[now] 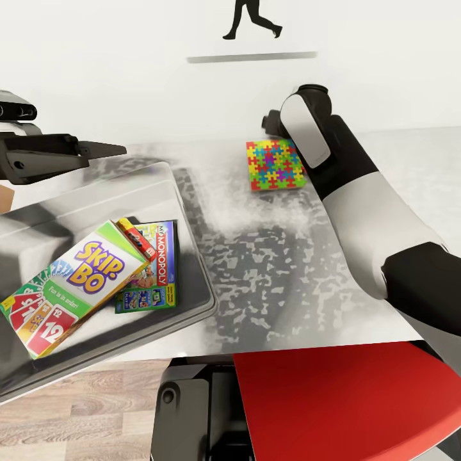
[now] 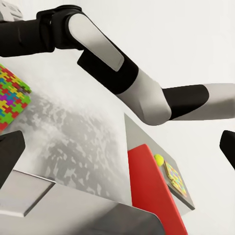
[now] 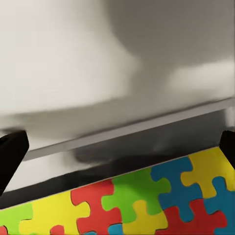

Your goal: Put all the toys in the child's room - the three board games (two on the bed and one on the table), the two jigsaw puzzles on the table, and the tennis ball on the table - inside the toy box on the table in the child's room.

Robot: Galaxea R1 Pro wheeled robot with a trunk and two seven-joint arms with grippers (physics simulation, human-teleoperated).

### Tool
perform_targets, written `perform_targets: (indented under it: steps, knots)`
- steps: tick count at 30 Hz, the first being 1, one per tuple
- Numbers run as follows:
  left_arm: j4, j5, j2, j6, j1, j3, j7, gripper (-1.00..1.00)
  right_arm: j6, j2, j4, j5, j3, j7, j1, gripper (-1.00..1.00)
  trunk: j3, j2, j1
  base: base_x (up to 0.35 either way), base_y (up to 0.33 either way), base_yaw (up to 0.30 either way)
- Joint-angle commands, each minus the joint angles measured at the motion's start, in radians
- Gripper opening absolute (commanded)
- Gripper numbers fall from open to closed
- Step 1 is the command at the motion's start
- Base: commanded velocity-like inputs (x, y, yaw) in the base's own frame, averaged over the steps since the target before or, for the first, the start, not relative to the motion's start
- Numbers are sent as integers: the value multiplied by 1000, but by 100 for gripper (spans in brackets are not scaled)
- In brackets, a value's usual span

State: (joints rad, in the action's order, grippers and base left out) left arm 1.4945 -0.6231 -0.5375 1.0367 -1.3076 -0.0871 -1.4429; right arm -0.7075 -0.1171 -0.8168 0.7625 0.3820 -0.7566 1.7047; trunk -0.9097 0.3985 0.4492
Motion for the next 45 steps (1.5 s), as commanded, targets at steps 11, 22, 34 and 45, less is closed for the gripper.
perform_targets:
  steps: [11,22,34,45]
  knots:
    - [0,-3,0,11,-1,-2,-2,100,7,0,8,7,3,-6,1,100,-1,2,1,0,0,0]
    - [0,-3,-1,11,-1,-2,-2,100,8,-1,6,6,3,-6,1,100,-1,2,1,0,0,0]
    - [0,-4,-1,11,-1,-3,-3,100,7,-1,8,8,3,-6,0,100,-1,2,1,0,0,0]
    - [0,-82,-1,11,-1,-3,-4,100,5,0,8,8,4,-6,-3,100,-1,2,1,30,15,0]
